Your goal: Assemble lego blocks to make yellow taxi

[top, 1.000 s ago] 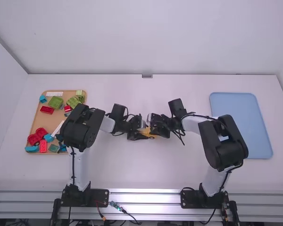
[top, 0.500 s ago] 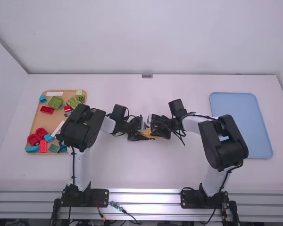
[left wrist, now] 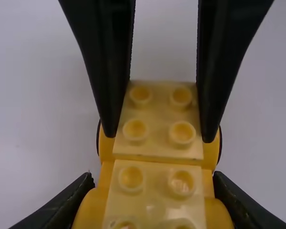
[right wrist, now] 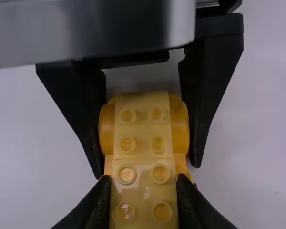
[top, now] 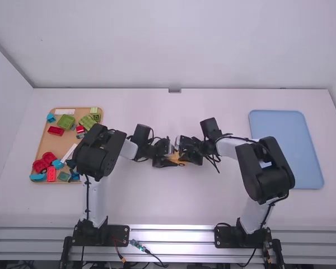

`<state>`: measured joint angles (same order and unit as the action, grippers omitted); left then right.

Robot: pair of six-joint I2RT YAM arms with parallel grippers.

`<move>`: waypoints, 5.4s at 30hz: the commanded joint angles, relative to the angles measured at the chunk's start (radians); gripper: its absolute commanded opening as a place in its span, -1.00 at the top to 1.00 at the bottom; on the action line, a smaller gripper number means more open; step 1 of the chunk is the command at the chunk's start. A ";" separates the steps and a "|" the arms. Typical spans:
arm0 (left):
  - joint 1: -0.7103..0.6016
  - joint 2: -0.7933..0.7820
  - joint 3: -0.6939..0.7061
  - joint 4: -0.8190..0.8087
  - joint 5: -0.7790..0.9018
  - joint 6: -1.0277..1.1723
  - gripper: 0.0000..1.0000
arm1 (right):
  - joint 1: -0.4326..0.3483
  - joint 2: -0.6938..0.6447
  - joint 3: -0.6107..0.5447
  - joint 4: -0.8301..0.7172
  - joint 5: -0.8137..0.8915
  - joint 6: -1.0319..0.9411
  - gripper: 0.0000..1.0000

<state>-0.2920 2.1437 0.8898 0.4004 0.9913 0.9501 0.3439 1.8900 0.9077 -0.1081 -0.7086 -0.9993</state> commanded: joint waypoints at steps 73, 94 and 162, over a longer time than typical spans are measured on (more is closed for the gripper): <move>-0.022 0.019 -0.014 -0.005 -0.144 0.005 0.96 | -0.050 0.217 -0.110 0.153 -0.158 -0.011 1.00; -0.022 0.019 -0.004 -0.010 -0.148 -0.045 0.89 | -0.074 -0.262 0.064 -0.142 0.210 0.114 0.98; 0.027 -0.160 0.963 -1.615 -1.505 -0.517 -0.98 | -0.076 -0.271 -0.017 -0.255 0.572 0.510 -0.99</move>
<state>-0.2935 1.9987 1.8328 -1.2037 -0.3851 0.5091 0.2703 1.6157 0.8951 -0.3614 -0.1352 -0.4953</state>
